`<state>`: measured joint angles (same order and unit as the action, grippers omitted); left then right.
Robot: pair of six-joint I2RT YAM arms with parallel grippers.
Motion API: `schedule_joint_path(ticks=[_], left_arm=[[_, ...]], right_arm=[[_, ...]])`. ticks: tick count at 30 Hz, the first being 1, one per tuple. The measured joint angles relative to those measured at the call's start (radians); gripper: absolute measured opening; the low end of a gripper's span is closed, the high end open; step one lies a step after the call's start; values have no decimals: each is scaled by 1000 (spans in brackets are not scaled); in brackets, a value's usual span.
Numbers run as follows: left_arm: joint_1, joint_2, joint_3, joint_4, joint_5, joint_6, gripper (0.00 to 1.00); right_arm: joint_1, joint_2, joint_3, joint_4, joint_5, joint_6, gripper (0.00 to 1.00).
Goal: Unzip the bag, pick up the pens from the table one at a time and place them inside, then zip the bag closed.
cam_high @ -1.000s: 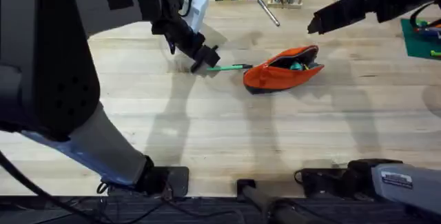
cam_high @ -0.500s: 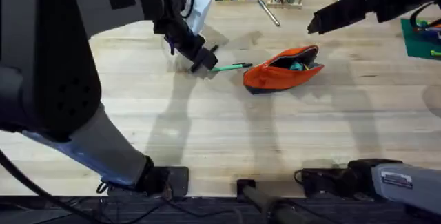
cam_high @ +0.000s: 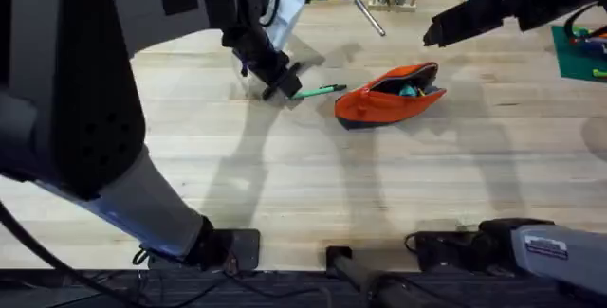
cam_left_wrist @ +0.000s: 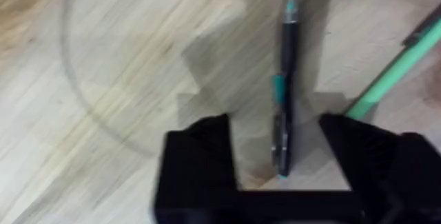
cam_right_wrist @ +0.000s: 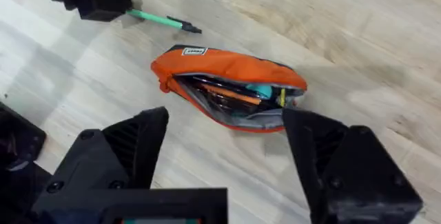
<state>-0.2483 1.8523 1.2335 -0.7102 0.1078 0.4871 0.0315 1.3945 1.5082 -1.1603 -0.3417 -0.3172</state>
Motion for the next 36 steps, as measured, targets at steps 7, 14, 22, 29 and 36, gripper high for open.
schedule_joint_path(ticks=[7,14,22,29,36], left_arm=[[-35,0,0,-19,29,11,217],[-34,-1,0,-14,35,14,52],[-34,-1,0,-12,36,14,42],[-36,27,52,-30,5,14,41],[-75,63,212,-110,-27,14,41]], right_arm=[[0,0,0,0,0,0,997],[0,0,0,2,0,0,997],[0,-40,0,2,0,0,996],[0,-191,0,-19,0,0,997],[0,-280,0,-82,45,0,996]])
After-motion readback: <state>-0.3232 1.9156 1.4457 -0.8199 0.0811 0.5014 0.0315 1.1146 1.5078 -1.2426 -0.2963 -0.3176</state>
